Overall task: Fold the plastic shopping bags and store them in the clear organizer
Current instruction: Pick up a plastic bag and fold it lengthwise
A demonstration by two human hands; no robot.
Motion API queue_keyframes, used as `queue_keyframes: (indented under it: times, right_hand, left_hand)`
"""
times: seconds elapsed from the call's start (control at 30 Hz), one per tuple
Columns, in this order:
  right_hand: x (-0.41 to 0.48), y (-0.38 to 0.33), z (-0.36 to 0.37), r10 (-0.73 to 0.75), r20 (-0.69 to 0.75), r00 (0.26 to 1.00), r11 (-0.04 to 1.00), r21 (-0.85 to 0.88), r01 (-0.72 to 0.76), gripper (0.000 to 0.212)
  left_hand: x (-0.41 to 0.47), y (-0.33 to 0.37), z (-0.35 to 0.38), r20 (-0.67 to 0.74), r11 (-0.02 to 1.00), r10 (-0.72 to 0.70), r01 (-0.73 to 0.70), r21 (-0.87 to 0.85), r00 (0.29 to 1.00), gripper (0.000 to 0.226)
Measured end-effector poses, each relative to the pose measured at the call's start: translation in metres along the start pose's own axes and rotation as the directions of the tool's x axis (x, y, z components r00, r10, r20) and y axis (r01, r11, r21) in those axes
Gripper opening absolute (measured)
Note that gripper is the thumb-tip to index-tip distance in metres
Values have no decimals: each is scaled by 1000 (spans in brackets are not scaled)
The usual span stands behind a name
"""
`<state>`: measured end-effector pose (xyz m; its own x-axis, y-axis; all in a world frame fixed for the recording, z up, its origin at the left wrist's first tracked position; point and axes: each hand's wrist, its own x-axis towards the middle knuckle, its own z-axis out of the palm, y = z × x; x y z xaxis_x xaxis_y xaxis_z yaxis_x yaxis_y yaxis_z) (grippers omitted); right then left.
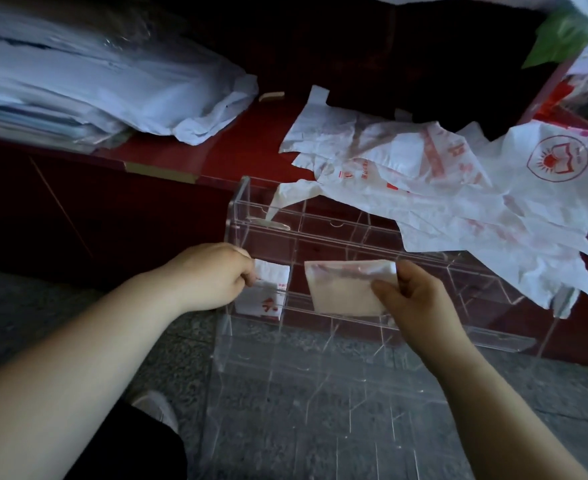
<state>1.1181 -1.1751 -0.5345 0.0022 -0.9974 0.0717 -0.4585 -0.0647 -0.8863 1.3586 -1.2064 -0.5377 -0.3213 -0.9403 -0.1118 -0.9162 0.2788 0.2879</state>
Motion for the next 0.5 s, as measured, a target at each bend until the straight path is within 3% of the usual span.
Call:
queue_keyframes:
  times: [0.13, 0.23, 0.3, 0.5]
  right_hand:
    - [19, -13, 18, -78, 48, 996, 994, -72, 81, 9]
    - [26, -17, 31, -125, 88, 988, 984, -114, 135, 25]
    - [30, -17, 37, -141, 98, 985, 978, -139, 154, 32]
    - [37, -16, 47, -179, 114, 977, 970, -146, 194, 23]
  left_hand:
    - [1, 0, 3, 68, 994, -27, 20, 108, 997, 39]
    - [5, 3, 9, 107, 973, -53, 27, 231, 993, 40]
    - [6, 4, 12, 127, 969, -71, 39, 242, 989, 40]
    - [10, 2, 19, 167, 978, -91, 56, 202, 982, 37]
